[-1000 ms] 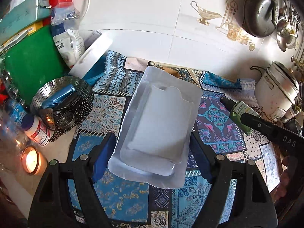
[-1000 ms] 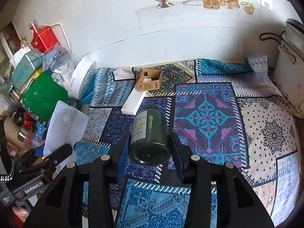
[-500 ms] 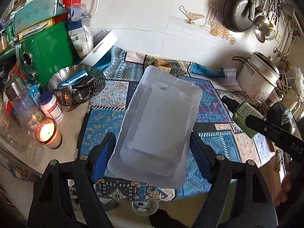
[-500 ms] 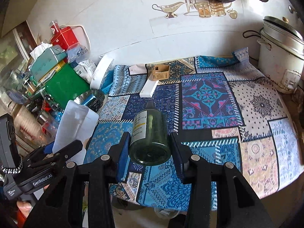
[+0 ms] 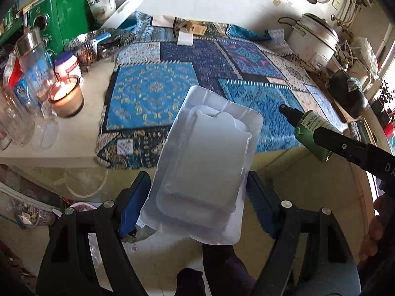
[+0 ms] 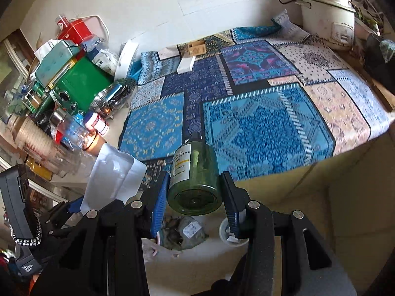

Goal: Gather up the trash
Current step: 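Carry the white tray and green bottle down toward the white bin, then open the left gripper to drop the tray while the right gripper drops the green bottle into the bin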

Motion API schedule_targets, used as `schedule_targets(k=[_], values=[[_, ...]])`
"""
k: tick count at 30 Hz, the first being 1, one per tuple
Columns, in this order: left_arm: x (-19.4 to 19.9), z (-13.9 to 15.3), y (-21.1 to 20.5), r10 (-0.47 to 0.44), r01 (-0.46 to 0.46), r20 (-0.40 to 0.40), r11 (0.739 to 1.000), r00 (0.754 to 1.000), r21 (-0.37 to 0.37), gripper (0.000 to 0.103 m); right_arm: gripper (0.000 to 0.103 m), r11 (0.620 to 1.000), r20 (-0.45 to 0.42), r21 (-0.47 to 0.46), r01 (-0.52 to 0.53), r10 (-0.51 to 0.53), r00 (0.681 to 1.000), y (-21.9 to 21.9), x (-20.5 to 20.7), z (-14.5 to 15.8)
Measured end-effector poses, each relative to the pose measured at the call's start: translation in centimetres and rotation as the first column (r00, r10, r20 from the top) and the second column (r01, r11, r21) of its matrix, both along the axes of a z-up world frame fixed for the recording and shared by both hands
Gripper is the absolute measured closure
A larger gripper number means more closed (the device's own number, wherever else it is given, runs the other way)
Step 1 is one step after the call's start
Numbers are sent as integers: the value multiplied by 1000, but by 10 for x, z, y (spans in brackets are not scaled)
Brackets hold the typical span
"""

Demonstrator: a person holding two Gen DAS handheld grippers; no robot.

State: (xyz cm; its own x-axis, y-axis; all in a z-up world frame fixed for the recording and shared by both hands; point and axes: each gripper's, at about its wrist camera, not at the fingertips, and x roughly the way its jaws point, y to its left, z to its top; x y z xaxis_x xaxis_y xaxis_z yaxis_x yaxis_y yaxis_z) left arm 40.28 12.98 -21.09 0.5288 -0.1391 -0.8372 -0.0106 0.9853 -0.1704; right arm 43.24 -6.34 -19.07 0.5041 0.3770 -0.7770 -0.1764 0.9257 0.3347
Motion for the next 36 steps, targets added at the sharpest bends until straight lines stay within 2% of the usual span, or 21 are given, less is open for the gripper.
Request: schedule_targets(k=[8,15,21,31,36], values=[[-27,-73,-14,-39,37,-134,999,990,-14,25,64,998,-128,-53,27,-34,991,-16,-28,-57],[-26,-157,-32,-18,13,-245,1000,969,-22,25,64,996,-210,-88,27,-46,977,-35,-28,-127],[-21,-252,-52,16,-18,-308,1000,951,-2,25,64,996,-275,-90,-2,-23,961,-41,-17,-213],[-13,-422,-64,74,-105,-411,993,909,-52,25,64,991,-389,-108,-80,32,921,-46,3,-382],[-1,-494,-68,96,-139,-456,988,885,-62,25,64,989,-412,-117,-90,34,911,-42,10,-438]])
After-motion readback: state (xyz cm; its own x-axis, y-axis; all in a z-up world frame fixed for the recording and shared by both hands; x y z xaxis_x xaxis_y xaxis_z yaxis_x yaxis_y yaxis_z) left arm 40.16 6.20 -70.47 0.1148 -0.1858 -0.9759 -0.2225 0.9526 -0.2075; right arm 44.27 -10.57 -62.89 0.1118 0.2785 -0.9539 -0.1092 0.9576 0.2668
